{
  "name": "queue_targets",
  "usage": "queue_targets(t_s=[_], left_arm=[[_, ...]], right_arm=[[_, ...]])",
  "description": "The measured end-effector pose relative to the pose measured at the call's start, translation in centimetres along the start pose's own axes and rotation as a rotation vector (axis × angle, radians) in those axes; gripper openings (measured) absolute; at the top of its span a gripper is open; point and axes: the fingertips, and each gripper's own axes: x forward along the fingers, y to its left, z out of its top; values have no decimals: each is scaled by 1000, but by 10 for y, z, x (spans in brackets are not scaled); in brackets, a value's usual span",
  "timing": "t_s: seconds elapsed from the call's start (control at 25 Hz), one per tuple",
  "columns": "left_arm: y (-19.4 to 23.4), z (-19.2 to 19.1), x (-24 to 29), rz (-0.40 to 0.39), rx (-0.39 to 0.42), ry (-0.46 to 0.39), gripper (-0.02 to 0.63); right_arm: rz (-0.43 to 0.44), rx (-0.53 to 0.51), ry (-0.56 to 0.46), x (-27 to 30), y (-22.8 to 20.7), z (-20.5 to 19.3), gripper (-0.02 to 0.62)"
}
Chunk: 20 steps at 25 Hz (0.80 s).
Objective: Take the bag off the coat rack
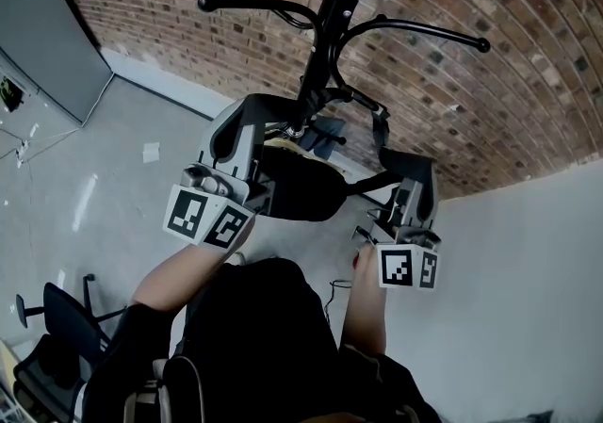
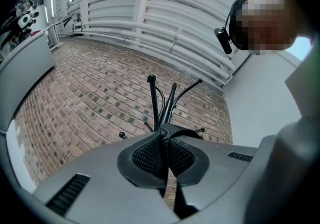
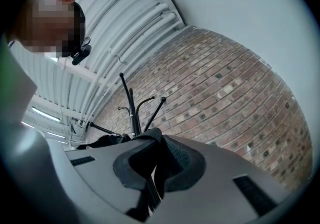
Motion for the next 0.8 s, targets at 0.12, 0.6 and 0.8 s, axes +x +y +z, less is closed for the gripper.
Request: queue_targets(t_s=[0.12, 0.6, 0.8], left_arm=[[0, 5, -5, -1, -3, -10, 20], [27, 12, -50, 77, -33, 4, 20], [43, 22, -71, 134, -30, -12, 20]], right_arm=[[-4, -17, -6, -6, 1, 4, 20], [-20, -32, 23, -28, 9, -7, 20], [-16, -37, 41, -38, 13, -6, 20]])
